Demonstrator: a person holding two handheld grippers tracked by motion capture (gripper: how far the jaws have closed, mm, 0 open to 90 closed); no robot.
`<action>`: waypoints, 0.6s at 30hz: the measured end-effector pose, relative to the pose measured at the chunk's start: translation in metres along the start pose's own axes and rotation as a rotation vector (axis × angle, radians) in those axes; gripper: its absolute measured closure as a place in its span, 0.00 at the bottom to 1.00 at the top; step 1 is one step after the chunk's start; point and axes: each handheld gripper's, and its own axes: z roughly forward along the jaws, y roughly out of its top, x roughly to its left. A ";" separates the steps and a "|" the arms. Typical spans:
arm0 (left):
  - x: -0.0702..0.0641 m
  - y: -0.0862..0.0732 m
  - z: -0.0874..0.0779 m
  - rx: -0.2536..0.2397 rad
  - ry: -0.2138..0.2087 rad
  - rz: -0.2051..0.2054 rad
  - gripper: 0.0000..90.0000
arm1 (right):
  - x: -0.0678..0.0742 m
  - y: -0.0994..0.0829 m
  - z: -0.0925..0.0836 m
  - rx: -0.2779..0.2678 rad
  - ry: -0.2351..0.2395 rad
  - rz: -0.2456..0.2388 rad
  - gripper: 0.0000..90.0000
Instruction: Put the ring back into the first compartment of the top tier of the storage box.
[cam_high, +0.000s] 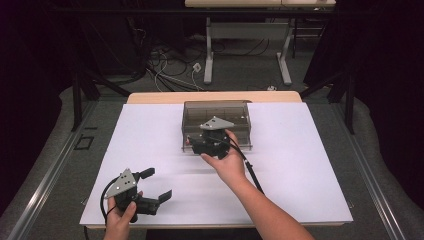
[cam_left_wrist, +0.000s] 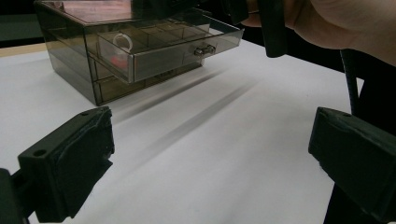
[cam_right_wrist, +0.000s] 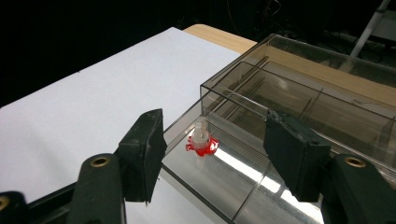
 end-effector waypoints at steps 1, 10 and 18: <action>0.000 0.000 0.000 0.000 0.000 0.000 0.00 | 0.000 0.000 -0.001 0.005 0.001 -0.003 0.42; 0.000 -0.001 -0.002 -0.003 0.005 -0.012 0.00 | 0.002 0.002 -0.007 -0.010 0.024 -0.007 0.38; 0.001 -0.001 -0.001 0.001 0.007 0.000 0.00 | 0.005 0.002 -0.017 0.000 0.036 -0.015 0.34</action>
